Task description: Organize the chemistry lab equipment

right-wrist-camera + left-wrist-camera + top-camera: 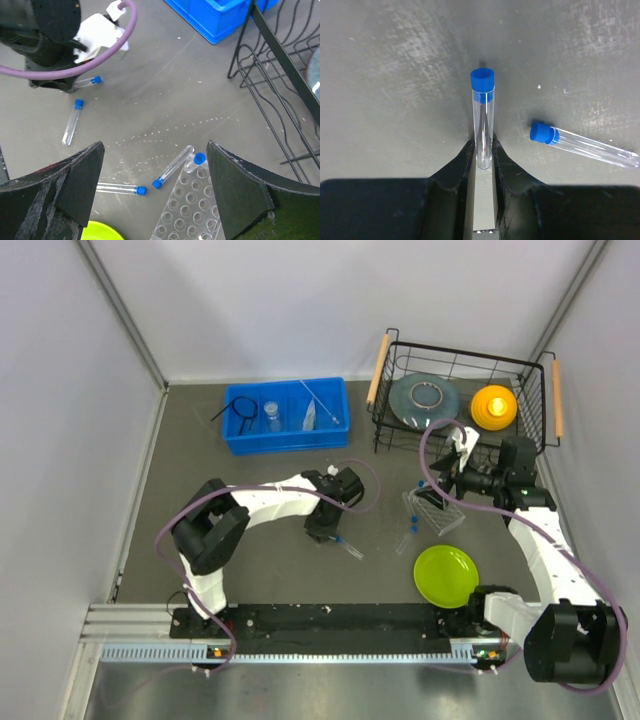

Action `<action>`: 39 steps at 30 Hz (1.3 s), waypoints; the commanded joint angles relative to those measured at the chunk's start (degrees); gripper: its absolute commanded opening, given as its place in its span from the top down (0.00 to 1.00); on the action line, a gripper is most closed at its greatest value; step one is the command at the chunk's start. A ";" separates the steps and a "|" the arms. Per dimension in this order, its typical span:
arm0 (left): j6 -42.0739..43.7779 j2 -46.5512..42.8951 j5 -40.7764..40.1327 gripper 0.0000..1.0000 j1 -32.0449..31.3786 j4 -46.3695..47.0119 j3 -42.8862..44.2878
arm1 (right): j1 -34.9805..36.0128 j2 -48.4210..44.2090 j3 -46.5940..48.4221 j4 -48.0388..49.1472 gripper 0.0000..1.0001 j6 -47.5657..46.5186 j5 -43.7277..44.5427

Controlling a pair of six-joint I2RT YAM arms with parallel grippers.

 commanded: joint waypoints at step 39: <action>11.84 -34.98 22.03 0.90 -0.70 48.58 -23.79 | 2.28 4.74 -2.29 7.71 0.12 9.71 -23.13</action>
